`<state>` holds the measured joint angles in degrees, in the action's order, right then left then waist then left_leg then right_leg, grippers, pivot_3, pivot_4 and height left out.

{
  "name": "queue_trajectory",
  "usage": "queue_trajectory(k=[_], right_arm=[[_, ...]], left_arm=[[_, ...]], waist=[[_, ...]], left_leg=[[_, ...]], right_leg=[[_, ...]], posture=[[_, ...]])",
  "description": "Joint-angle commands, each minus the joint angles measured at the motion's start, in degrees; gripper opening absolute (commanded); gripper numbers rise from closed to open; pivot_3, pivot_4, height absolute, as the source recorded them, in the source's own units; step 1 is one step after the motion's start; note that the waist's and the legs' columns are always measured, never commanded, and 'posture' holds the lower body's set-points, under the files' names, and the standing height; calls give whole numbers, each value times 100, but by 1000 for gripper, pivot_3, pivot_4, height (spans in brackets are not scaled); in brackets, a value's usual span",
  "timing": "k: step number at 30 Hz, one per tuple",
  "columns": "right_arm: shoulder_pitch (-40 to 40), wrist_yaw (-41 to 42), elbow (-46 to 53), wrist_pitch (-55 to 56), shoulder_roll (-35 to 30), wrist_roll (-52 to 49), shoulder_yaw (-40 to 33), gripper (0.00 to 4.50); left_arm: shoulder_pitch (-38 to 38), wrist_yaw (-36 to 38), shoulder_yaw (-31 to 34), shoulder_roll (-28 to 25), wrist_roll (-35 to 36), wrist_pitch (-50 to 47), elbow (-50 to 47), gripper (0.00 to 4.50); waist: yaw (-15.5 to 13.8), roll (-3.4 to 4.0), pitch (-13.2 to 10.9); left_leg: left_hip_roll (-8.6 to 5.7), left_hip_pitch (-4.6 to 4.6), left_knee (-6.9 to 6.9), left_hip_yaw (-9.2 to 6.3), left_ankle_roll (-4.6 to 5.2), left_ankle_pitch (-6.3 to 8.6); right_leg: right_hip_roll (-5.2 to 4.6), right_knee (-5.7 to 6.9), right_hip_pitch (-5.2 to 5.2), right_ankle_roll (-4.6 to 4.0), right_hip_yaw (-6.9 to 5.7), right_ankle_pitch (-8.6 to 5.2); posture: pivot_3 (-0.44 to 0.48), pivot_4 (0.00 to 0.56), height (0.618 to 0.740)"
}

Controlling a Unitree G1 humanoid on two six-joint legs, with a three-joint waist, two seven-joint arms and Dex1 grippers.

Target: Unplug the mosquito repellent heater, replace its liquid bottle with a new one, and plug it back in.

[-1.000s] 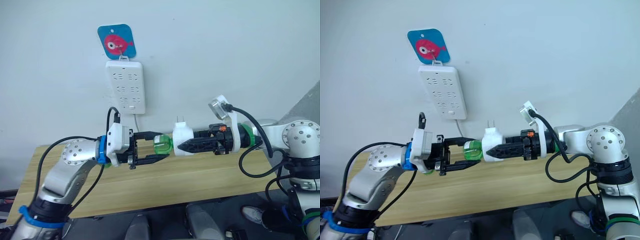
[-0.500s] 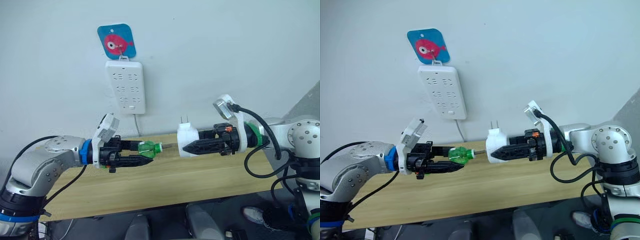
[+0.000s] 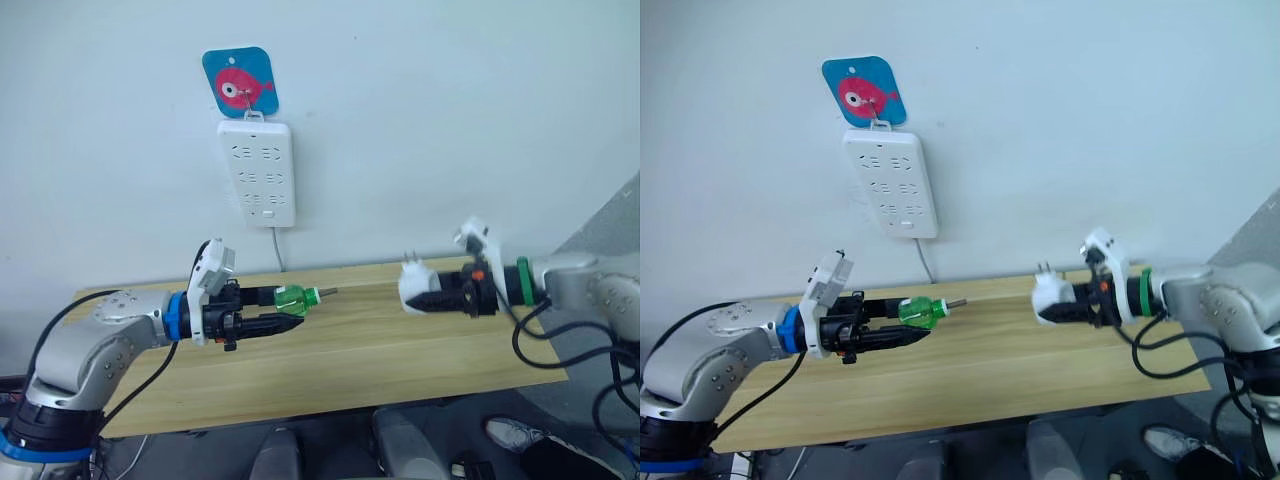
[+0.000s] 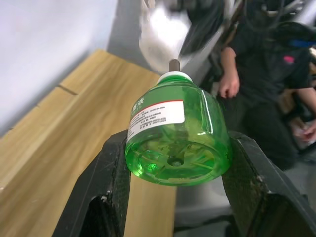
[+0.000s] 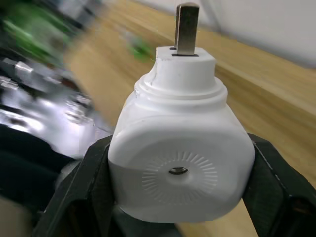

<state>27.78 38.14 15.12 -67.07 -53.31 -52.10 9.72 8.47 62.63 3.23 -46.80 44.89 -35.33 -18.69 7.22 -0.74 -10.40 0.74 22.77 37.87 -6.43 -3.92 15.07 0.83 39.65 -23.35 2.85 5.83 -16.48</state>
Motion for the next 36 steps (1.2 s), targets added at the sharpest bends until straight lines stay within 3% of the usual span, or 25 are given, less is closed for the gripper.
queue_trajectory(k=[1, 5, 12, 21, 34, 35, 36], right_arm=[[-483, -417, -73, 707, 60, 1232, 456, 3005], [-780, -697, -629, 1181, 292, 2191, 703, 3005], [-337, -634, -1761, 1476, 659, 3412, 1120, 3005], [322, 112, -2365, 594, 806, 3825, 1513, 3005], [506, 505, -2837, 487, 1035, 4344, 1698, 3005], [520, 484, -2827, 434, 1075, 4340, 1645, 3748], [539, 459, -2811, 359, 1120, 4327, 1573, 4034]], left_arm=[[-68, -160, -68, 273, -485, 673, -361, 2215], [-68, -228, -308, 584, -1004, 1198, -376, 2215], [-263, -391, -540, 860, -1399, 1545, -503, 2215], [-519, -522, -660, 1041, -1650, 1803, -630, 2215], [-641, -479, -783, 1153, -1874, 2115, -544, 2215], [-630, -471, -788, 1160, -1888, 2138, -517, 2215], [-619, -458, -795, 1163, -1903, 2165, -489, 2215]], waist=[[-18, 0, 0], [-70, -3, -8], [-71, -12, -43], [-199, -8, -105], [-260, -10, -186], [-260, -10, -186], [-260, -10, -187]], left_leg=[[0, 0, 1, 2, 0, 0], [-3, -2, 6, 15, -1, 0], [-1, -15, 7, 25, 0, 0], [-3, -9, 3, 12, 0, 0], [-3, -4, 2, 6, 0, 0], [-2, -4, 2, 6, 0, 0], [-2, -4, 2, 6, 0, 0]], right_leg=[[0, 1, 0, -1, 3, 0], [-2, -3, 3, 4, 15, 3], [0, -3, 9, 7, 23, 12], [-1, -5, 9, -8, 15, 20], [-4, -13, 8, -19, 7, 27], [-4, -13, 9, -19, 7, 27], [-4, -13, 9, -19, 7, 27]], posture=[[-99, 143, 728], [-91, 158, 728], [-60, 183, 728], [-23, 200, 728], [-14, 206, 728], [-14, 206, 728], [-14, 206, 728]])
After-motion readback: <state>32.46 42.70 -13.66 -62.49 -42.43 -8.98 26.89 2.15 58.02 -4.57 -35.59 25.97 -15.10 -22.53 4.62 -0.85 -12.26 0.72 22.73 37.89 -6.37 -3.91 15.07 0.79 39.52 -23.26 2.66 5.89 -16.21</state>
